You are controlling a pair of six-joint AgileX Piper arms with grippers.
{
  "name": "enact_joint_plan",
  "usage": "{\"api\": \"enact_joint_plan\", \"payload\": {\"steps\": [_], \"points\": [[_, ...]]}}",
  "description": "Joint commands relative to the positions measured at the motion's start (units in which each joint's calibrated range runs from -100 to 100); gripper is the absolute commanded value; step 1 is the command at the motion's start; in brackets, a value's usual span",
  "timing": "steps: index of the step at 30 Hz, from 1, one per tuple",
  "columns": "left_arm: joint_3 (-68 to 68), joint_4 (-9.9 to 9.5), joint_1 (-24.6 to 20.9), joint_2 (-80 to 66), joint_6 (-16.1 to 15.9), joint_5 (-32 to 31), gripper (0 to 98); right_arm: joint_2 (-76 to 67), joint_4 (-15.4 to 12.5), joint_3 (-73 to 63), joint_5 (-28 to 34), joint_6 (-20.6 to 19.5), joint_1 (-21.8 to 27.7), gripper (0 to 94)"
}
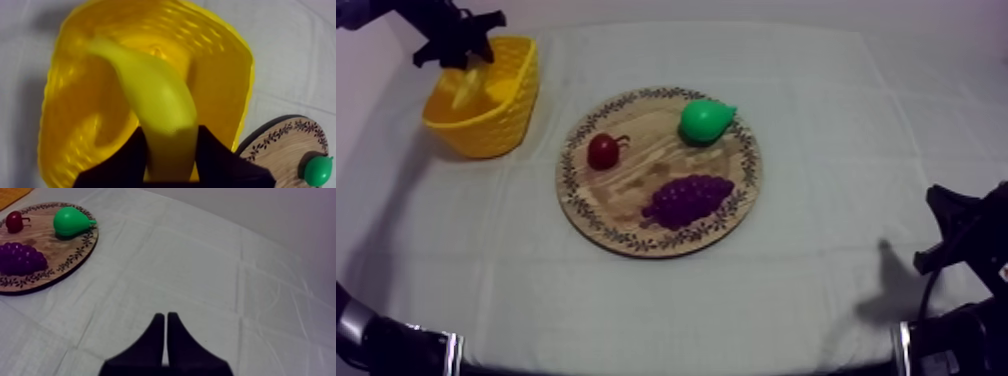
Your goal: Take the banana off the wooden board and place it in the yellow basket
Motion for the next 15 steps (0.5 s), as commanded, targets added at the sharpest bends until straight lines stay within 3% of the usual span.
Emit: {"api": "enact_joint_plan", "payload": {"steps": [1, 15], "points": [[0.4, 0.06, 0.0, 0.4, -0.1, -0.6, 36.1, 0.0, 0.0, 0.0, 0.0, 0.0, 0.0, 0.2], [1.0, 0.45, 0.4, 5.4, -0.5, -3.4, 36.2, 0.0, 0.0, 0.0, 0.0, 0.0, 0.0, 0.2]]}}
